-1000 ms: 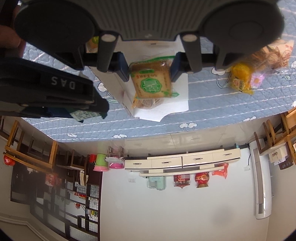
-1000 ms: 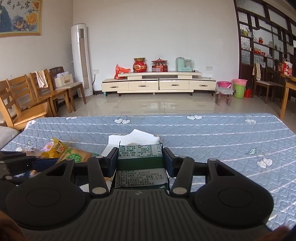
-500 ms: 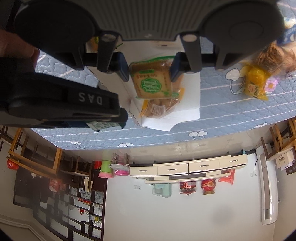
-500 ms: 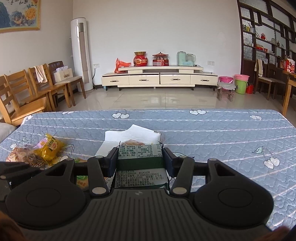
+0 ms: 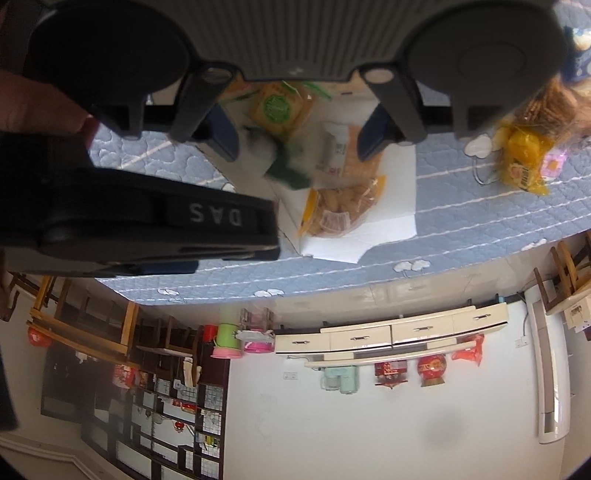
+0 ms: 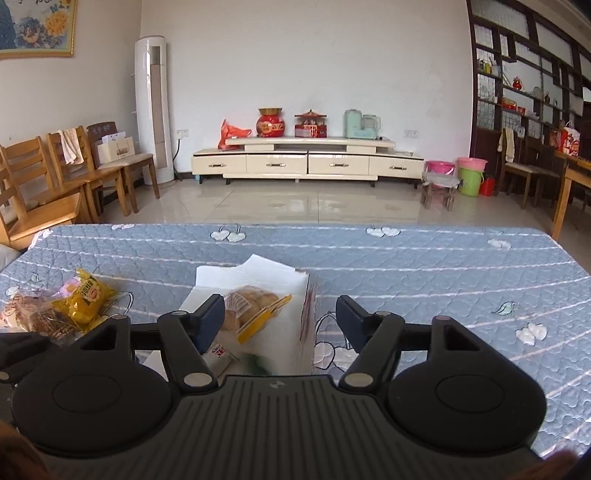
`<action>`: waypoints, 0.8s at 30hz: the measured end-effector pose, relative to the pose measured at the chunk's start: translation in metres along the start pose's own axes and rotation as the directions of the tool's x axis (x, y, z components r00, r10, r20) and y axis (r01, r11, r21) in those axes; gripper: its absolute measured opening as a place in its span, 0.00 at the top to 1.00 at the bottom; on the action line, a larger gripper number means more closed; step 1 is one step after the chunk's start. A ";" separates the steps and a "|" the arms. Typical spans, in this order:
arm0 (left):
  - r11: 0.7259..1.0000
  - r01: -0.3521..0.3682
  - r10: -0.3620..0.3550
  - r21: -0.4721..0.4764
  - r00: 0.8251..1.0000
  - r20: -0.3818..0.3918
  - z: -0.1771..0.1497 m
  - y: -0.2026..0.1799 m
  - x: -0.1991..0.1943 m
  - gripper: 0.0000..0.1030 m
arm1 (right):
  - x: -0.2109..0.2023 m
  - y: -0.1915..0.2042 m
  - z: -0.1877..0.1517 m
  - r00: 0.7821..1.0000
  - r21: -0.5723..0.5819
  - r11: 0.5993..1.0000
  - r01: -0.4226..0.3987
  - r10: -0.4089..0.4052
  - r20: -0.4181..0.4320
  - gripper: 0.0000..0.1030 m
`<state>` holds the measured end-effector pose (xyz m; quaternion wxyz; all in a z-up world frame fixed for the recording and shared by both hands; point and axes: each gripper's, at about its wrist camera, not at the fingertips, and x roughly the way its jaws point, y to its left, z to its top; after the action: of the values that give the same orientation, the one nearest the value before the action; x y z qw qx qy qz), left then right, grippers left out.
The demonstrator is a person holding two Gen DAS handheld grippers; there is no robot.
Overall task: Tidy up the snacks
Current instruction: 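Open both tools to drop the two packets into the box, then move both open tools back toward the remaining snack pile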
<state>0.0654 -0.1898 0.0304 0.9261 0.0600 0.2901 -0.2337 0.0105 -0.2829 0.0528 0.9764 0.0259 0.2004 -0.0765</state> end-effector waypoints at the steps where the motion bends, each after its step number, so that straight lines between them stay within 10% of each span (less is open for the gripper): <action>1: 1.000 -0.007 0.007 -0.003 1.000 0.003 0.001 0.000 -0.003 0.24 | -0.003 0.001 0.001 1.000 -0.002 1.000 0.003 -0.003 0.006 0.16; 6: 0.997 -0.082 0.082 -0.007 0.997 0.011 0.002 0.006 -0.019 0.10 | -0.023 0.006 0.004 0.998 -0.017 0.999 0.037 -0.036 0.043 0.00; 24: 0.965 -0.246 0.248 -0.086 0.968 0.021 -0.006 0.045 -0.074 0.08 | -0.060 0.025 -0.004 0.994 0.006 0.997 0.073 -0.073 0.081 0.00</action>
<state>0.0299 -0.1194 0.0662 0.9541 0.0535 0.2753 -0.1051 -0.0415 -0.2494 0.0733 0.9803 0.0170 0.1610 -0.1133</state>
